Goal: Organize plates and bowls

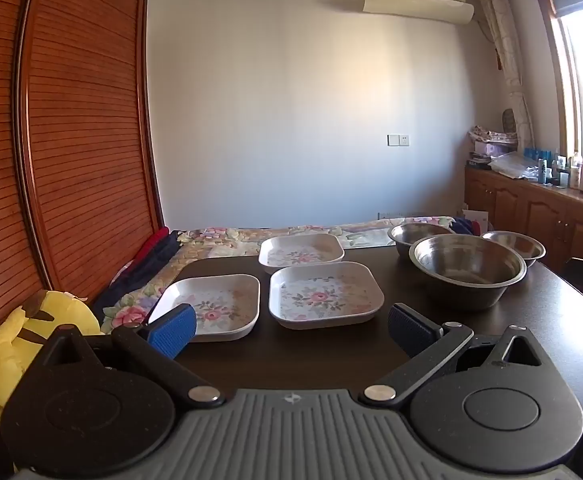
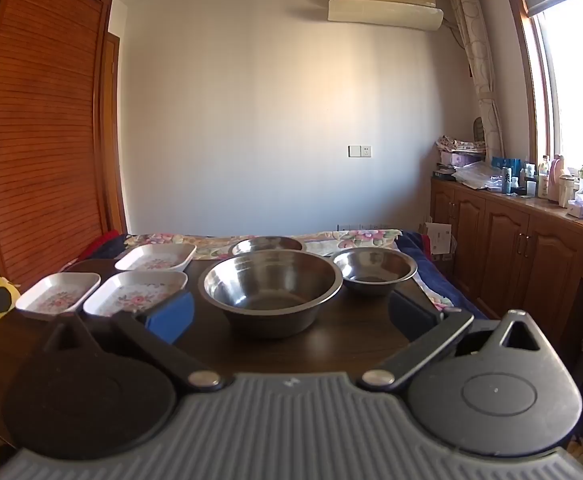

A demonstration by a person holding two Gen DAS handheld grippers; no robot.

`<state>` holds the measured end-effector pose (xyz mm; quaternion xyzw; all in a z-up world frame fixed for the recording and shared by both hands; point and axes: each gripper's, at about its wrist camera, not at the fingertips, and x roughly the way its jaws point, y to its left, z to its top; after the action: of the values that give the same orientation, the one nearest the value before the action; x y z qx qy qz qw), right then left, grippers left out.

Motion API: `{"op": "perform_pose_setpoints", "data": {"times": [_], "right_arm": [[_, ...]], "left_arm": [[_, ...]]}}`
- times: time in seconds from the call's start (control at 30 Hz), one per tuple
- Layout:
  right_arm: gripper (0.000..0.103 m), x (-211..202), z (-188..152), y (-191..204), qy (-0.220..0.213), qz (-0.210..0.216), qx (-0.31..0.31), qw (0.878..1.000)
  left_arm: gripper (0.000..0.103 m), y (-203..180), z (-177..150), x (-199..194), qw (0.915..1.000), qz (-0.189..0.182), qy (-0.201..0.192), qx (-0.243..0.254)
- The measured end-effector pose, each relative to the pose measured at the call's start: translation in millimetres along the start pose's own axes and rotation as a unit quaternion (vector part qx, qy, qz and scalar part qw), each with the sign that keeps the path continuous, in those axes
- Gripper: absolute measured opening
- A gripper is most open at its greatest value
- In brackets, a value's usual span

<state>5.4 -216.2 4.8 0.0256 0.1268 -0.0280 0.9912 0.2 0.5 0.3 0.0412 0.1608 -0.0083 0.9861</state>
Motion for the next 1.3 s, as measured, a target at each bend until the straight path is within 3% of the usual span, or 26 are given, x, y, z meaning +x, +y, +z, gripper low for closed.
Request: {"op": "perform_pose_setpoints", "data": {"times": [1.3], "right_arm": [[0.103, -3.0, 1.0, -2.5, -0.004, 0.0, 0.0, 1.0]], "left_arm": [[0.103, -3.0, 1.3, -1.8, 1.0, 0.002, -0.005, 0.004]]}}
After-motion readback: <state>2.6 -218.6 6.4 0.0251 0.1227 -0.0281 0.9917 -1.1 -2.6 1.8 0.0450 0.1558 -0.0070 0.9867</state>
